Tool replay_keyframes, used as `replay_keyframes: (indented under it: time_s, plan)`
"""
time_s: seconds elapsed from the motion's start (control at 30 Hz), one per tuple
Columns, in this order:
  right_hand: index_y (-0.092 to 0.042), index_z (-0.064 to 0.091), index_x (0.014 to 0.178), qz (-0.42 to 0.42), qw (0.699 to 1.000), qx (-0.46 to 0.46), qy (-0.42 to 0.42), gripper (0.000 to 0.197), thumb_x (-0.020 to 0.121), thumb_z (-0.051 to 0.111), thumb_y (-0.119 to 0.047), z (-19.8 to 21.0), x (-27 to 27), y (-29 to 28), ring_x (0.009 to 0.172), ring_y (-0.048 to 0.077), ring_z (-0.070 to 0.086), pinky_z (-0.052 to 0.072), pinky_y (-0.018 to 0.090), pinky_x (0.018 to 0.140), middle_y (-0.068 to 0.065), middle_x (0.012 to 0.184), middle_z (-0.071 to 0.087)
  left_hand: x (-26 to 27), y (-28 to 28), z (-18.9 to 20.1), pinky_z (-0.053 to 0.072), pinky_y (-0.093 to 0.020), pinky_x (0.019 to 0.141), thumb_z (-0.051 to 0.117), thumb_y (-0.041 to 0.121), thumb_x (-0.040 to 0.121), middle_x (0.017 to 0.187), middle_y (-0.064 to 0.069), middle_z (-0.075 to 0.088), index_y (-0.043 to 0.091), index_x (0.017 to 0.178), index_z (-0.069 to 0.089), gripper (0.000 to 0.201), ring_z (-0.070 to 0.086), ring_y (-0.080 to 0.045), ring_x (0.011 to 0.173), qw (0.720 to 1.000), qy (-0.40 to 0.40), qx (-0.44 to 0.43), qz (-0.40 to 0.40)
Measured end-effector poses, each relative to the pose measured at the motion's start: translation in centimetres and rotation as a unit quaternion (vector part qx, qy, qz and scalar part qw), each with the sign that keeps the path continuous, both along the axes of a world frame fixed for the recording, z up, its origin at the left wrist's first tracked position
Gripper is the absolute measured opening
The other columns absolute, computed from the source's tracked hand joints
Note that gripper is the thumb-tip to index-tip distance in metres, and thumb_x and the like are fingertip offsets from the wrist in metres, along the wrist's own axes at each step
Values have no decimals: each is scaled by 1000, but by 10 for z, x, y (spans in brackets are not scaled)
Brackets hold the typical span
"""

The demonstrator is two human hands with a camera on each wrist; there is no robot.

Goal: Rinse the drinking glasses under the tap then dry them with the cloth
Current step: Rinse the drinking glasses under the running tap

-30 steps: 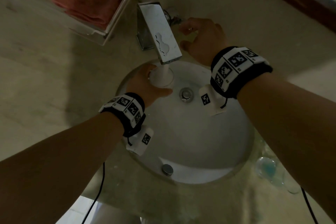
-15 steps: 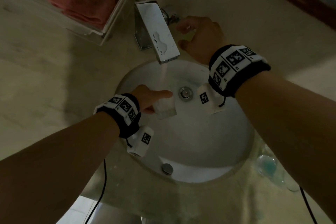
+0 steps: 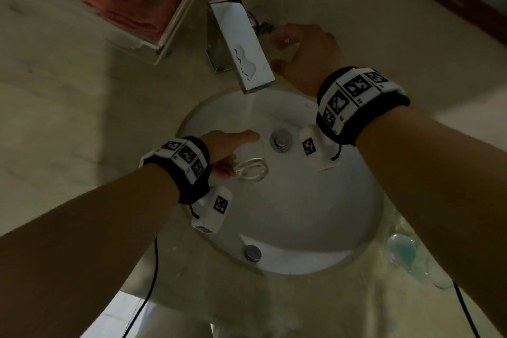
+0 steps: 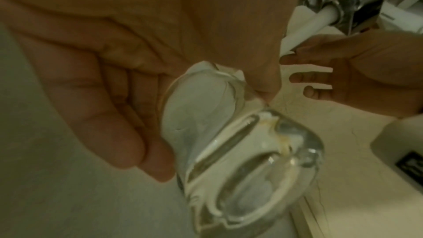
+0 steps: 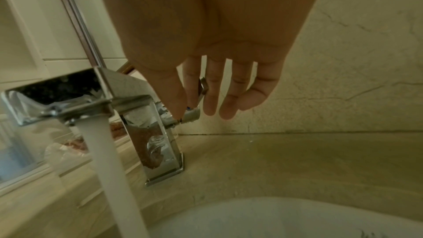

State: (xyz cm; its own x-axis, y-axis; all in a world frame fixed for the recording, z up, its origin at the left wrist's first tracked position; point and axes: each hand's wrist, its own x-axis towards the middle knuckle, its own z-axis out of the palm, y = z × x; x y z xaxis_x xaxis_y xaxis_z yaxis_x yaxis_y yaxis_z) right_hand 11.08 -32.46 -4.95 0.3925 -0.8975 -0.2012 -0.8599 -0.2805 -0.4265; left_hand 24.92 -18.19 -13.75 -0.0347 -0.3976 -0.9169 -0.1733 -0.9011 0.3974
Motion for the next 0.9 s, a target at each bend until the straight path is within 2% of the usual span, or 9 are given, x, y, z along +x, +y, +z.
replay_keyframes:
  time_s: [0.17, 0.23, 0.3, 0.37, 0.43, 0.53, 0.63, 0.73, 0.9]
  plan:
    - [-29, 64, 120, -2, 1000, -5, 0, 37, 84, 70, -31, 0, 0, 1, 109, 14, 60, 33, 17, 82, -9, 119, 66, -2, -3, -3, 60, -39, 86, 71, 63, 78, 89, -11, 72, 4, 91, 66, 60, 68, -24, 77, 994, -61, -77, -47]
    - [-29, 64, 120, -6, 1000, -1, 0, 36, 84, 69, -31, 0, 0, 0, 111, 13, 60, 33, 16, 79, -10, 120, 65, -2, -5, -2, 57, -40, 92, 70, 68, 75, 103, -10, 73, 5, 101, 69, 68, 69, -26, 94, 980, -106, -130, -104]
    - [-31, 64, 119, -10, 1000, 2, -1, 35, 84, 68, -31, 0, 0, -1, 112, 13, 59, 31, 8, 75, -11, 120, 65, 0, -7, -1, 50, -36, 98, 74, 67, 72, 121, -4, 66, 14, 118, 61, 71, 63, -25, 112, 963, -151, -177, -136]
    - [-33, 64, 119, -13, 1000, 4, 2, 35, 85, 68, -32, 1, 0, -1, 112, 14, 59, 33, 11, 79, -12, 120, 65, 3, -7, -2, 50, -37, 98, 79, 68, 59, 117, 4, 65, 25, 111, 55, 72, 63, -21, 110, 959, -149, -211, -115]
    - [-33, 64, 119, -16, 1000, 7, 4, 34, 86, 68, -31, 2, 0, -1, 110, 14, 59, 34, 17, 85, -12, 120, 65, 5, -7, -3, 50, -42, 98, 81, 67, 46, 107, 7, 66, 28, 103, 51, 75, 65, -19, 103, 961, -122, -239, -68]
    - [-30, 65, 119, -16, 1000, 7, 1, 31, 87, 66, -29, 4, 0, 0, 106, 12, 59, 33, 17, 85, -11, 120, 65, 5, -8, 2, 50, -46, 98, 93, 45, 54, 108, 5, 65, 22, 110, 52, 73, 64, -20, 103, 951, -115, -283, -48]
    - [-30, 65, 120, -25, 1000, 10, 1, 31, 88, 65, -29, 5, 0, 0, 99, 10, 55, 33, 17, 85, -11, 120, 65, 5, -10, 5, 52, -49, 97, 87, 55, 43, 114, 0, 66, 17, 121, 54, 92, 64, -22, 107, 940, -100, -325, -21]
    - [-31, 65, 119, -25, 1000, 12, 4, 31, 89, 65, -30, 5, 1, 0, 108, 14, 57, 33, 19, 87, -12, 120, 65, 6, -10, 1, 54, -46, 95, 82, 63, 40, 114, 4, 67, 24, 122, 55, 95, 64, -18, 106, 936, -112, -333, -22]
    - [-28, 65, 120, -24, 1000, 12, 3, 31, 89, 65, -29, 8, 2, 2, 97, 12, 56, 37, 18, 86, -10, 120, 65, 5, -7, 1, 54, -46, 96, 89, 54, 50, 125, 3, 62, 26, 129, 52, 92, 62, -21, 112, 928, -132, -348, -20]
